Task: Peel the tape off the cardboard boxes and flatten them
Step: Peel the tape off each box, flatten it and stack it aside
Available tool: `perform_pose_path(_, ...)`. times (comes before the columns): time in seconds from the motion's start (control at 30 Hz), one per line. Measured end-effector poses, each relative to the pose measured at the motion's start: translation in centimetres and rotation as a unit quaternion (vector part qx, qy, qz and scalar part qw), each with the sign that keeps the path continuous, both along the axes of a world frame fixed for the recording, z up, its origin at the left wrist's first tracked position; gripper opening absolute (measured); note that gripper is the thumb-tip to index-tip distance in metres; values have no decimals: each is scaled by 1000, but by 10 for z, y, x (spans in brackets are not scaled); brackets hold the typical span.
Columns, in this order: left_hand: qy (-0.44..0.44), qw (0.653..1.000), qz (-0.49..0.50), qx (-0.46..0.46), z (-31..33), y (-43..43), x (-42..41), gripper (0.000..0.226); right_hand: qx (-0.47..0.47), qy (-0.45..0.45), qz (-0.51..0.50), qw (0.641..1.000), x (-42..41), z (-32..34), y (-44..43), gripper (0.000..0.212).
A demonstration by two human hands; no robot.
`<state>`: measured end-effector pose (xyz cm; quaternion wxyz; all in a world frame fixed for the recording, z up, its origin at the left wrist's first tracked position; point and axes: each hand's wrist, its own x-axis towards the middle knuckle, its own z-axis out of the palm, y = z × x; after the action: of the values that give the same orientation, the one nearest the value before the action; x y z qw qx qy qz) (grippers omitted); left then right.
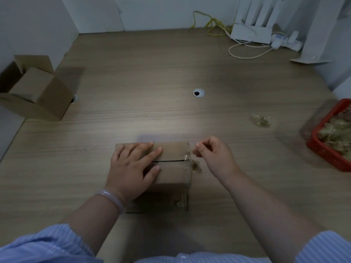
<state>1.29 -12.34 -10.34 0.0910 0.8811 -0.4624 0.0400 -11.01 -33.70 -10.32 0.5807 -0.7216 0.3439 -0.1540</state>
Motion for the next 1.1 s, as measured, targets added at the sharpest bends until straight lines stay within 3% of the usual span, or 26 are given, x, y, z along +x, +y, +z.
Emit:
perform_pose_path(0.13,1,1000,15,8,1,-4,-4,49,90,-37,-35,995,-16,4,6,15)
perform_pose_path(0.3,3,1000,19,16,1,-3,-4,50,215,13,-81,973,-18,-1,12,18)
perform_pose_path(0.37,5,1000,19,18,1,-3,-4,50,228,39,-79,970,-18,-2,16,8)
perform_pose_path(0.43,9,1000,18,17,0,-3,-3,51,198,56,-57,977,-18,-4,20,16)
perform_pose_path(0.57,2,1000,15,17,1,-4,-3,50,-62,119,10,991,-15,-5,27,22)
perform_pose_path(0.67,0,1000,16,16,1,-4,-3,50,-144,108,11,984,-18,-6,35,28)
perform_pose_path(0.77,3,1000,18,18,2,-4,-4,51,-132,94,-23,986,-22,-8,39,26)
perform_pose_path(0.97,14,999,32,21,2,-8,-3,54,-21,43,-103,994,-32,-9,39,5)
perform_pose_path(1.1,9,999,39,23,1,-10,-4,55,43,8,-103,994,-43,-9,40,13)
